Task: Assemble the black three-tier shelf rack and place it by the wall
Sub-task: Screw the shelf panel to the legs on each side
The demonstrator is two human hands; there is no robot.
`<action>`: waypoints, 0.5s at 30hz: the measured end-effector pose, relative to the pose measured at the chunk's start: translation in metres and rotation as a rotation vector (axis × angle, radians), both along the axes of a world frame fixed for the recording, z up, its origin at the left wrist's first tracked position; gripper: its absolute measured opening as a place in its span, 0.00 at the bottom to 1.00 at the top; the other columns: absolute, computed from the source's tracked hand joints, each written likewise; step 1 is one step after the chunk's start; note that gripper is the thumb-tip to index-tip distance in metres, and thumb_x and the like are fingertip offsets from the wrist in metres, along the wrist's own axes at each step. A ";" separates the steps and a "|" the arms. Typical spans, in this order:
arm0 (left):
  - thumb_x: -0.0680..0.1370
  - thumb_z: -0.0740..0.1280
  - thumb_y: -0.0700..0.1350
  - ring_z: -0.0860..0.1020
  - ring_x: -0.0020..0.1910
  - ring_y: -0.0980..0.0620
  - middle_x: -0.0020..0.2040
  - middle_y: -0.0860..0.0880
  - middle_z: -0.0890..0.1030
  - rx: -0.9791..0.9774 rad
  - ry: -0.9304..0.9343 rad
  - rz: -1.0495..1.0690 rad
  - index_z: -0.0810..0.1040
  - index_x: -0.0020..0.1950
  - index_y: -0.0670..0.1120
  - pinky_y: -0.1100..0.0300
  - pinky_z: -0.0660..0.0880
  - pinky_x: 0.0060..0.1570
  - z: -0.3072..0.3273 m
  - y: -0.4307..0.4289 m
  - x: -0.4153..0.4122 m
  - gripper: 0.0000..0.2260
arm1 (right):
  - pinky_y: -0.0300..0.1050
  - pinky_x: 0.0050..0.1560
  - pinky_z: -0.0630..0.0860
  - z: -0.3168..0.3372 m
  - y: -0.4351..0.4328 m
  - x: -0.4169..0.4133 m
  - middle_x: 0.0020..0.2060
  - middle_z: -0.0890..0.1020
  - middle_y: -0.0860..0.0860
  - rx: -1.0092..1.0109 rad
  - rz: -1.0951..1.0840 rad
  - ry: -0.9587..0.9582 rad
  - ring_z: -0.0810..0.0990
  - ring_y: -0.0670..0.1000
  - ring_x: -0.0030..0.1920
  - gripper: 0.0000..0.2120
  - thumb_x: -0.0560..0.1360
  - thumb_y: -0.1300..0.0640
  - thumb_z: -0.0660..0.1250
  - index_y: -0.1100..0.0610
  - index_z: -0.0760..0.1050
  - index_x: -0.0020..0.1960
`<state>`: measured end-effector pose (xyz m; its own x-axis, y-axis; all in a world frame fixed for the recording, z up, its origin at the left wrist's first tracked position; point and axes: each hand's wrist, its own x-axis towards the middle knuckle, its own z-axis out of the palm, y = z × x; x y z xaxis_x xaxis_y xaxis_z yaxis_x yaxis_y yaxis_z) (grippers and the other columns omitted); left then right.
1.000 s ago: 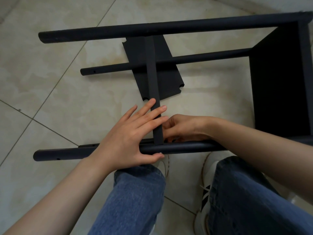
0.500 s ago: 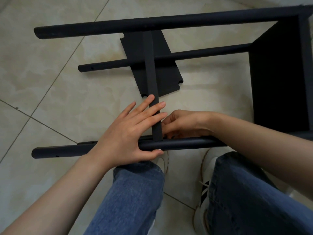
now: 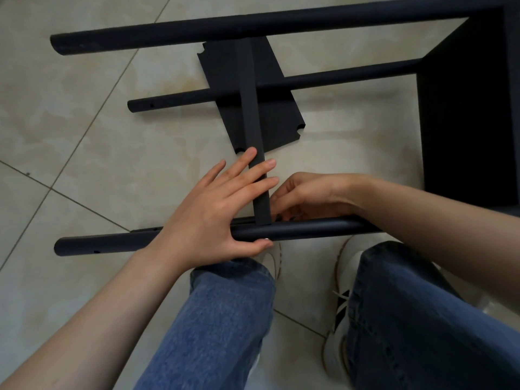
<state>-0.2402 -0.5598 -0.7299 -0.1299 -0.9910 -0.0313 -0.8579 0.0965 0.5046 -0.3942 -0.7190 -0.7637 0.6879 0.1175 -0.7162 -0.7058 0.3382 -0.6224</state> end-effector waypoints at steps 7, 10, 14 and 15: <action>0.73 0.68 0.65 0.51 0.82 0.51 0.81 0.53 0.60 -0.002 0.003 0.000 0.68 0.78 0.48 0.40 0.56 0.78 0.000 0.000 0.000 0.37 | 0.40 0.41 0.78 0.001 0.005 0.005 0.33 0.83 0.51 -0.064 -0.016 0.019 0.81 0.46 0.34 0.13 0.75 0.63 0.70 0.55 0.84 0.33; 0.73 0.68 0.65 0.51 0.82 0.51 0.81 0.54 0.60 -0.006 -0.003 -0.005 0.68 0.78 0.48 0.41 0.56 0.78 -0.001 -0.001 0.000 0.37 | 0.40 0.41 0.78 0.003 0.002 0.001 0.33 0.84 0.51 -0.029 -0.022 0.010 0.81 0.46 0.34 0.13 0.75 0.62 0.69 0.54 0.85 0.34; 0.73 0.68 0.65 0.51 0.82 0.51 0.81 0.53 0.60 -0.003 -0.004 -0.005 0.68 0.78 0.48 0.40 0.57 0.78 0.000 -0.001 0.000 0.37 | 0.39 0.38 0.77 0.004 0.002 0.002 0.32 0.83 0.50 -0.044 0.008 0.015 0.81 0.46 0.33 0.14 0.75 0.61 0.69 0.54 0.84 0.32; 0.73 0.68 0.65 0.51 0.82 0.51 0.81 0.53 0.60 -0.002 -0.002 -0.005 0.68 0.78 0.48 0.40 0.57 0.78 -0.001 -0.001 0.000 0.37 | 0.40 0.39 0.77 0.003 0.004 0.003 0.32 0.83 0.51 -0.054 -0.004 0.016 0.81 0.46 0.33 0.13 0.75 0.62 0.69 0.55 0.84 0.33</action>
